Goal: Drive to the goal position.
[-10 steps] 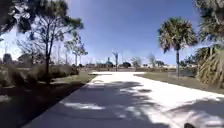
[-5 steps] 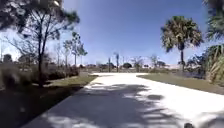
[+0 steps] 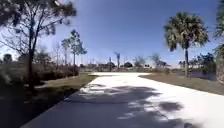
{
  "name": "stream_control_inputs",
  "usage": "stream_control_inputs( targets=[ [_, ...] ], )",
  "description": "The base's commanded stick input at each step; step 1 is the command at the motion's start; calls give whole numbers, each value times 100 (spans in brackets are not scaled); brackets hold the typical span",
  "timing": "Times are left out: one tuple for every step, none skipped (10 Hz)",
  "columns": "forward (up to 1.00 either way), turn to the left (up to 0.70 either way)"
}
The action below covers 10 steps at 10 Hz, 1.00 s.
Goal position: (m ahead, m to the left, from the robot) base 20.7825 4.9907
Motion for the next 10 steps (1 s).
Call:
stream_control_inputs(
  targets=[
    [100, 0],
    [100, 0],
    [100, 0],
    [100, 0],
    [100, 0],
    [100, 0],
    [100, 0],
    [100, 0],
    [100, 0],
    [100, 0]
  ],
)
